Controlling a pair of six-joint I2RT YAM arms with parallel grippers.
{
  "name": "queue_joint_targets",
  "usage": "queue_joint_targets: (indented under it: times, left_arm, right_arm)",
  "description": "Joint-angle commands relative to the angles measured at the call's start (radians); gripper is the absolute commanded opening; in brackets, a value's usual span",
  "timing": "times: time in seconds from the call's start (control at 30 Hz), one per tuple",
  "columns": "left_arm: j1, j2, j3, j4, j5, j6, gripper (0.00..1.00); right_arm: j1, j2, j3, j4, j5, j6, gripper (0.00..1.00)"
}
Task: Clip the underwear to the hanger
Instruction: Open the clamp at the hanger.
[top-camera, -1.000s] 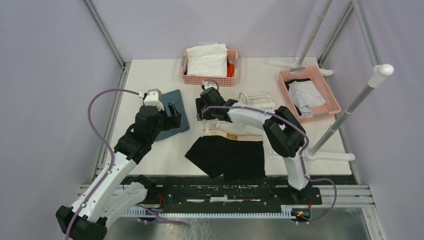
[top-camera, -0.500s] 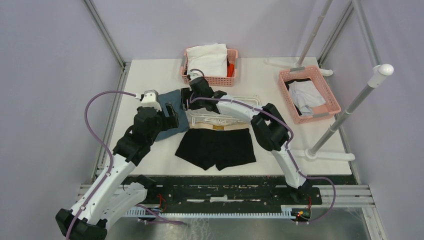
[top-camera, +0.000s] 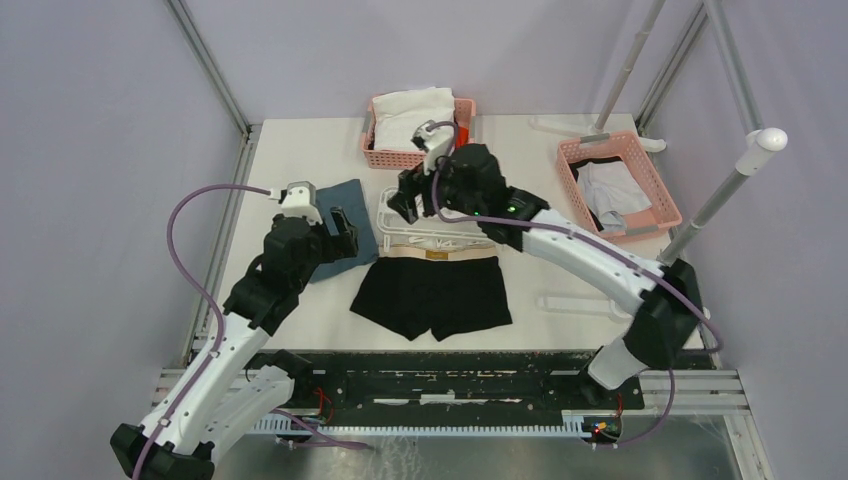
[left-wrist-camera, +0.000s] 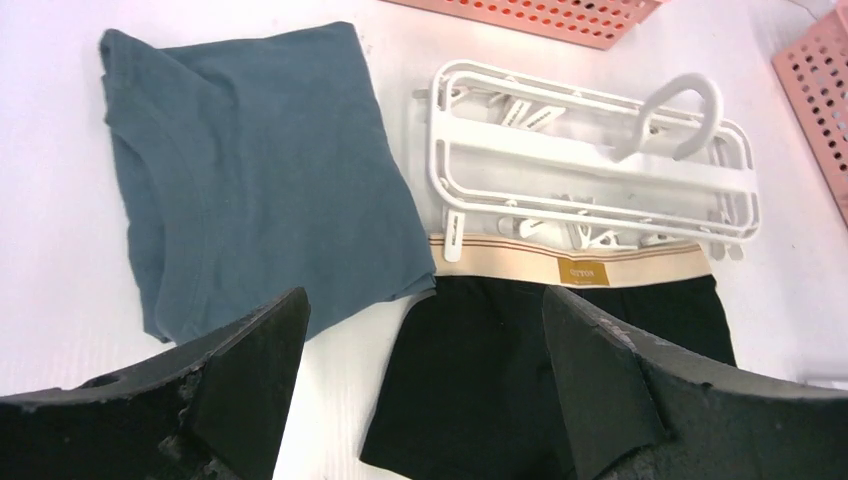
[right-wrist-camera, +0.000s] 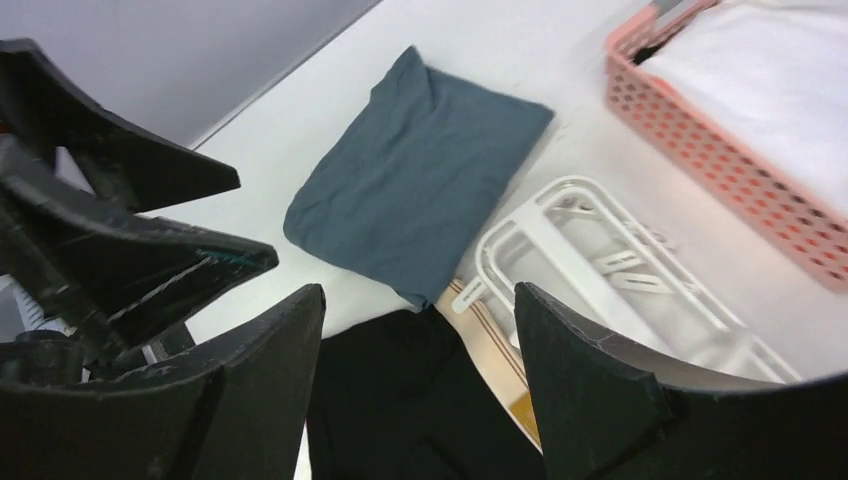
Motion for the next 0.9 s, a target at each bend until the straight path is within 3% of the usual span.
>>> queue_joint_targets:
  times: [0.0, 0.1, 0.33, 0.47, 0.6, 0.87]
  left_arm:
    - [0.008, -0.017, -0.007, 0.084, 0.078, 0.063, 0.92]
    - [0.007, -0.013, -0.009, 0.098, 0.092, 0.060, 0.91]
    - [0.006, 0.014, -0.008, 0.103, 0.140, 0.063, 0.89]
    - [0.007, 0.028, -0.003, 0.104, 0.161, 0.067, 0.87]
    - [0.007, 0.025, -0.010, 0.103, 0.179, 0.064, 0.85]
    - [0.006, 0.026, -0.011, 0.103, 0.191, 0.062, 0.83]
  right_arm:
    - [-0.052, -0.188, -0.159, -0.046, 0.101, -0.019, 0.77]
    - [-0.096, -0.286, -0.291, -0.123, 0.197, 0.074, 0.74]
    - [-0.304, -0.486, -0.612, -0.164, 0.106, 0.284, 0.66]
    - [-0.391, -0.398, -0.652, -0.146, -0.027, 0.304, 0.66]
    - [-0.477, -0.283, -0.714, 0.015, -0.131, 0.369, 0.63]
    - [-0.501, -0.156, -0.733, 0.183, -0.071, 0.414, 0.57]
